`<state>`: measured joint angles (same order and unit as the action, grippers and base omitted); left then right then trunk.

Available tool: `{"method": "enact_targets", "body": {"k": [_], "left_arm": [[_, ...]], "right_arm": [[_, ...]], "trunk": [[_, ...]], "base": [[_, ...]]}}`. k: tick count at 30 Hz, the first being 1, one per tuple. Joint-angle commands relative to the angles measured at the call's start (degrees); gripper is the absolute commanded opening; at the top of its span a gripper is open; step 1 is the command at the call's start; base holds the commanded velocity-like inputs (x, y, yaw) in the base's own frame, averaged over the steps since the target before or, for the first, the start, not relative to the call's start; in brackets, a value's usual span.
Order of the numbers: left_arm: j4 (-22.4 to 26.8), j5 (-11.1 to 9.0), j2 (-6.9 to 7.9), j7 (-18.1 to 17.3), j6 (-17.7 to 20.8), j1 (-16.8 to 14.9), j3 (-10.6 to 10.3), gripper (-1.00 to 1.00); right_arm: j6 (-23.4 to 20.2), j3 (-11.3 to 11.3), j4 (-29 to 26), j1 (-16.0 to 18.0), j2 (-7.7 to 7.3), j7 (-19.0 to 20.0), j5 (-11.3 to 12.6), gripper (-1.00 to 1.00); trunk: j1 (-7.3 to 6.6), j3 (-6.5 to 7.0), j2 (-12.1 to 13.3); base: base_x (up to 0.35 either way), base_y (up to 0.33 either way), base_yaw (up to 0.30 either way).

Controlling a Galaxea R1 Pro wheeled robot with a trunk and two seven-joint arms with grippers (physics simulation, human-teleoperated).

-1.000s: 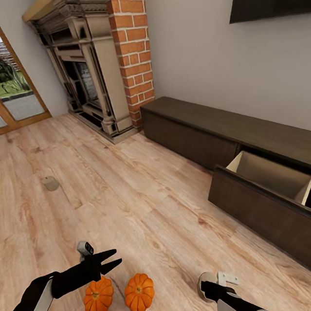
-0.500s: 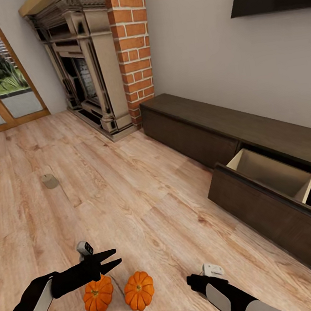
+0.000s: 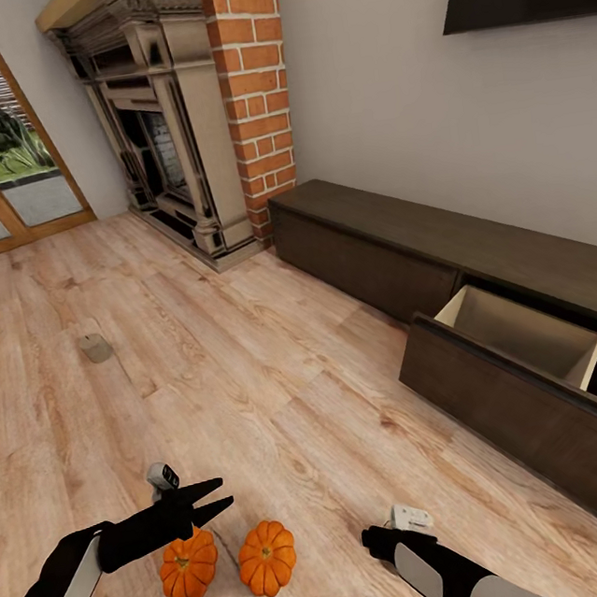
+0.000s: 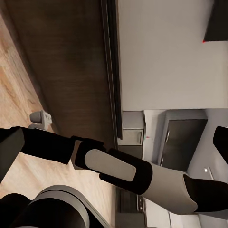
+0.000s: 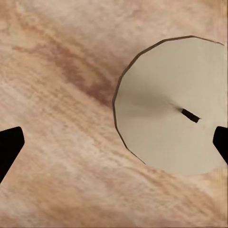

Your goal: Place each of the two pumpkins and all three candles from the living room inside a cabinet in the living room (use any cabinet), then make sure every cabinet is closed, and position the cauldron so it is next to a table in the living room.

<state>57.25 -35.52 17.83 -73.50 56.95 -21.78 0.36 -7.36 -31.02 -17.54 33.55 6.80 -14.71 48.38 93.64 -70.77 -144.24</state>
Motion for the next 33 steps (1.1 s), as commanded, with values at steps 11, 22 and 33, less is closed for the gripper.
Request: {"method": "enact_targets", "body": {"k": [11,22,33], "left_arm": [[0.0,-0.2,-0.04,0.0,0.4,0.0,0.0,1.00],[0.0,-0.2,0.01,0.0,0.4,0.0,0.0,1.00],[0.0,-0.2,0.02,0.0,0.4,0.0,0.0,1.00]], "right_arm": [[-0.3,-0.3,-3.6,0.0,-0.03,-5.9,0.5,1.00],[-3.7,-0.1,-8.3,0.0,-0.21,-9.8,0.5,1.00],[-3.7,-0.1,-8.2,0.0,-0.30,-9.8,0.5,1.00]], "trunk": [[-0.01,-0.04,0.0],[-0.01,-0.04,0.0],[0.09,-0.93,-0.1]], "base": [[0.000,0.000,0.000],[0.000,0.000,0.000],[0.000,0.000,0.000]]}}
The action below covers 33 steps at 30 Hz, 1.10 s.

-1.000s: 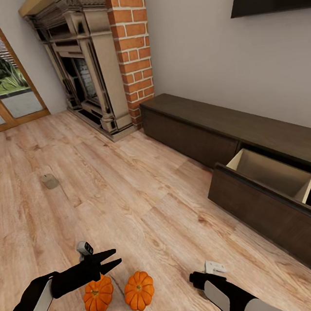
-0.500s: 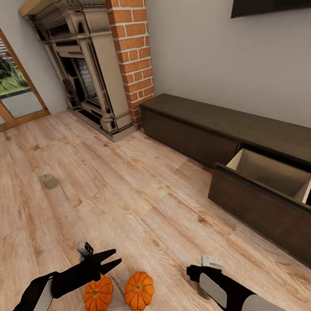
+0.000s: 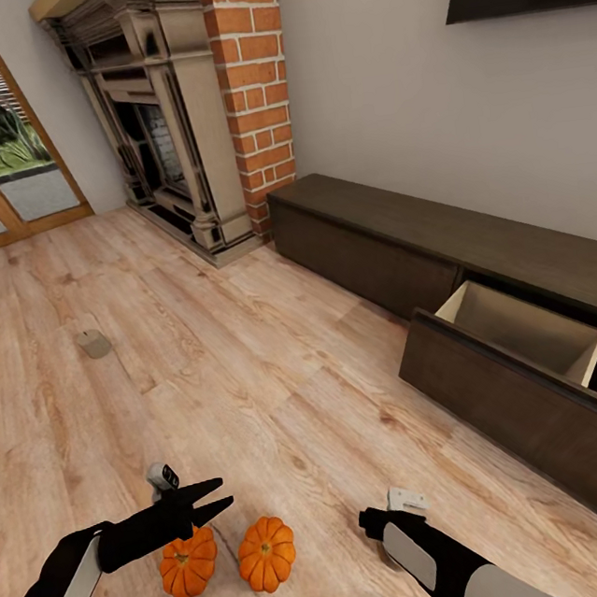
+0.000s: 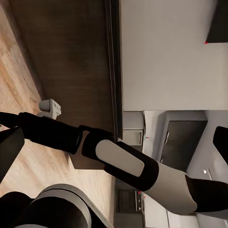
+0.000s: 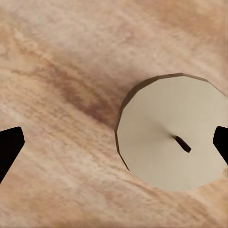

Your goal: Place each of the two pumpkins and all three candles from the living room inside a cabinet in the living room (use any cabinet), then make sure every cabinet is closed, and position the cauldron so it is next to a table in the living room.

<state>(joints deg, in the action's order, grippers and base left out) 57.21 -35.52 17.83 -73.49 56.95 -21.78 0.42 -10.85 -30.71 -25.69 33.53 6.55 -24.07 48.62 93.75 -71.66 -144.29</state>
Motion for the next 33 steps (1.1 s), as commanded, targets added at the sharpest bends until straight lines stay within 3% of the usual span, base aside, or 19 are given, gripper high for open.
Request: {"method": "enact_targets", "body": {"k": [1,18,23,33], "left_arm": [[0.0,-0.2,0.01,0.0,0.4,0.0,0.0,1.00],[0.0,-0.3,0.01,0.0,0.4,0.0,0.0,1.00],[0.0,-0.3,0.01,-0.1,0.4,0.0,0.0,1.00],[0.0,-0.3,0.01,0.0,0.4,0.0,-0.1,1.00]], "right_arm": [[-0.2,-0.4,-0.1,0.0,-0.05,-0.5,0.3,1.00],[0.6,0.0,0.3,0.1,-0.34,-0.9,0.6,1.00],[0.4,0.0,0.3,0.3,-0.39,-0.9,0.8,1.00],[-0.1,0.1,0.3,1.5,-0.62,-1.2,0.9,1.00]], "trunk": [[-0.01,-0.04,0.0],[-0.01,-0.04,0.0],[0.12,-1.15,-0.1],[0.12,-1.15,-0.1]], "base": [[0.000,0.000,0.000],[0.000,0.000,0.000],[0.000,0.000,0.000],[0.000,0.000,0.000]]}}
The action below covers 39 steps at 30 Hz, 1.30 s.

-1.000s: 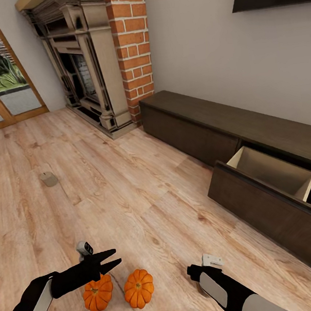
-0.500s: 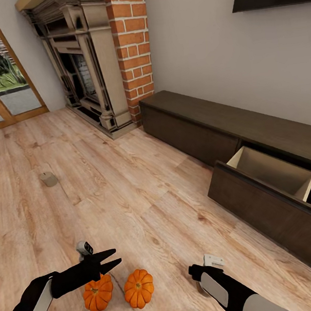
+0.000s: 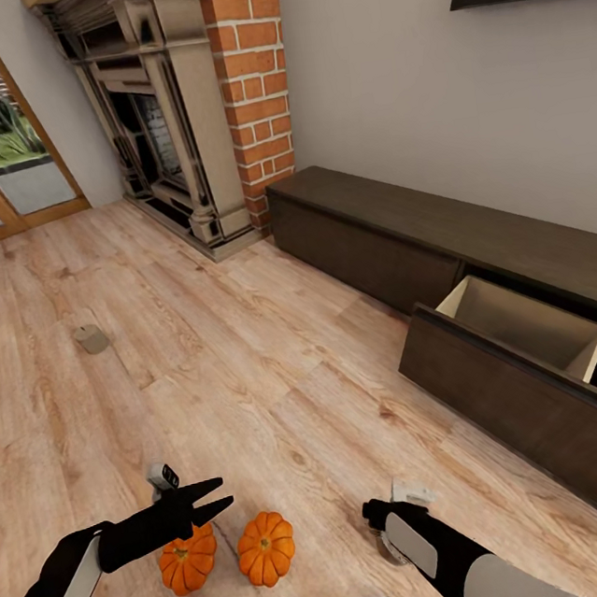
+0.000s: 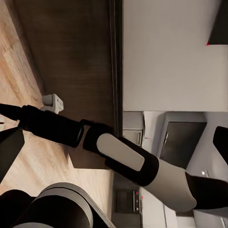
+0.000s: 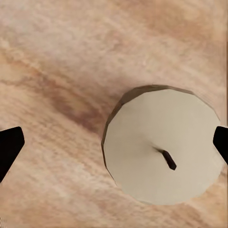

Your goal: Place each of the two pumpkins and all three candles from the living room inside a cabinet in the living room (use any cabinet), then make sure every cabinet is closed, and position the cauldron so it is next to a table in the living room.

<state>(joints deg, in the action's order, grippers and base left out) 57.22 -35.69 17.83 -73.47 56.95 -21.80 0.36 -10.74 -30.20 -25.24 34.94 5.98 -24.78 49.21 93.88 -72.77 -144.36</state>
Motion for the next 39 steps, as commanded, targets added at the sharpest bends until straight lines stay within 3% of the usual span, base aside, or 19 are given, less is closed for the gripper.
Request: {"method": "enact_targets", "body": {"k": [1,8,13,21,32,39], "left_arm": [[0.0,-0.2,0.01,0.0,0.4,0.0,0.0,1.00],[0.0,-0.2,0.01,-0.1,0.4,0.0,0.0,1.00],[0.0,-0.2,0.01,-0.1,0.4,0.0,0.0,1.00],[0.0,-0.2,0.02,-0.1,0.4,0.0,0.0,1.00],[0.0,-0.2,0.03,-0.1,0.4,0.0,0.1,1.00],[0.0,-0.2,0.01,-0.1,0.4,0.0,0.0,1.00]], "right_arm": [[-0.2,-0.4,0.0,0.4,-0.13,-0.4,0.3,1.00],[-0.3,-0.4,0.2,0.8,-0.25,-0.6,0.3,1.00],[-0.3,-0.4,0.1,0.9,-0.32,-3.9,0.3,1.00],[-0.1,-0.4,0.2,0.9,-0.36,-4.7,0.4,1.00],[0.8,-0.4,0.6,0.9,-0.35,-4.0,0.3,1.00],[2.7,-0.5,0.7,0.9,-0.21,-3.9,0.0,1.00]], "trunk": [[-0.01,-0.04,0.0],[-0.01,-0.04,0.0],[-0.01,-0.04,0.0],[-0.01,-0.04,0.0],[0.27,-2.48,-0.2],[0.27,-2.48,-0.2]], "base": [[0.000,0.000,0.000],[0.000,0.000,0.000],[0.000,0.000,0.000],[0.000,0.000,0.000],[0.000,0.000,0.000],[0.000,0.000,0.000]]}}
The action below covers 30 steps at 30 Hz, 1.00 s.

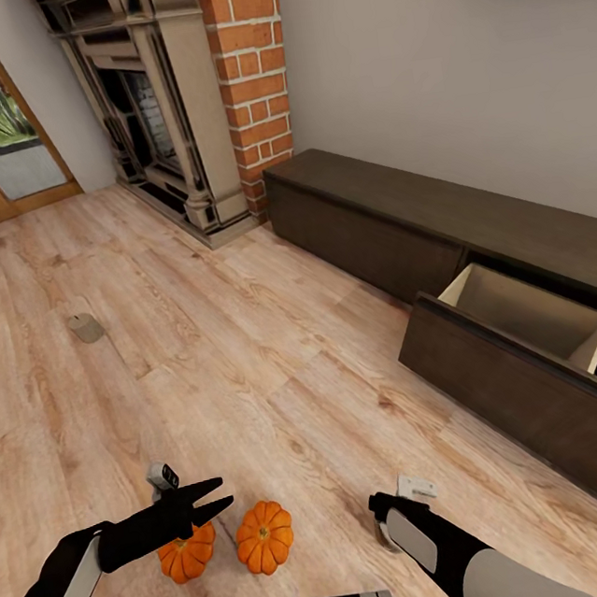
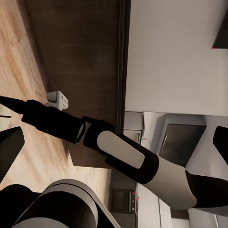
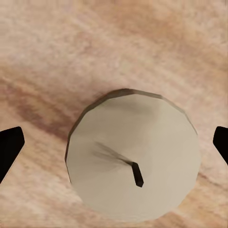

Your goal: Place each of the two pumpkins and all three candles from the living room inside a cabinet in the living room (use any cabinet), then make sure every cabinet is closed, and position the cauldron so it is next to a table in the living room.

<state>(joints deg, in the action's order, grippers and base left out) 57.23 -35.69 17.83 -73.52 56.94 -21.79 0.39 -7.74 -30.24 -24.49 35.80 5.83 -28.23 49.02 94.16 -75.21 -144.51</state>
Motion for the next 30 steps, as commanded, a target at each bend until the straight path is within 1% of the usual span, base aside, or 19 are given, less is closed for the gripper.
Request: {"method": "enact_targets", "body": {"k": [1,7,11,18,22,23,27,29,30], "left_arm": [[0.0,-0.2,0.01,0.0,0.4,0.0,0.0,1.00],[0.0,-0.2,0.01,0.0,0.4,0.0,0.0,1.00],[0.1,-0.2,0.01,0.0,0.4,0.0,0.0,1.00],[0.0,-0.2,0.01,0.0,0.4,0.0,0.0,1.00],[0.1,-0.2,0.01,-0.2,0.4,0.0,0.0,1.00],[0.1,-0.1,0.01,-0.9,0.4,0.0,0.0,1.00],[0.0,0.3,0.09,-4.0,0.4,0.0,0.0,1.00],[0.0,0.3,0.10,-4.4,0.4,0.0,0.0,1.00],[0.0,0.3,0.10,-4.5,0.4,0.0,0.0,1.00]], "right_arm": [[0.0,-0.4,-0.1,0.0,-0.04,-0.4,0.1,1.00],[1.9,-0.5,0.0,0.0,0.06,-0.4,0.0,1.00],[2.1,-0.5,0.0,0.0,0.06,-0.4,-0.1,1.00],[3.9,-0.5,0.0,0.1,0.26,-0.4,-0.3,1.00],[4.1,-0.5,0.0,0.1,0.24,-0.4,-0.2,1.00],[4.2,-0.5,0.0,0.1,0.24,-0.4,-0.2,1.00],[4.2,-0.5,0.7,0.1,0.10,-0.4,-0.2,1.00],[4.2,-0.5,1.3,0.1,0.12,-0.3,-0.3,1.00],[4.2,-0.5,1.5,0.1,0.13,-0.3,-0.3,1.00]], "trunk": [[0.01,-0.26,0.0],[0.17,-1.59,-0.1],[0.27,-2.48,-0.2],[0.27,-2.48,-0.2],[0.27,-2.48,-0.2],[0.27,-2.48,-0.2],[0.38,-3.36,-0.2],[0.43,-3.81,-0.2],[0.43,-3.81,-0.2]], "base": [[0.000,0.000,0.000],[0.000,0.000,0.000],[0.000,0.000,0.000],[0.000,0.000,0.000],[0.000,0.000,0.000],[0.000,0.000,0.000],[0.000,0.000,0.000],[0.000,0.000,0.000],[0.000,0.000,0.000]]}}
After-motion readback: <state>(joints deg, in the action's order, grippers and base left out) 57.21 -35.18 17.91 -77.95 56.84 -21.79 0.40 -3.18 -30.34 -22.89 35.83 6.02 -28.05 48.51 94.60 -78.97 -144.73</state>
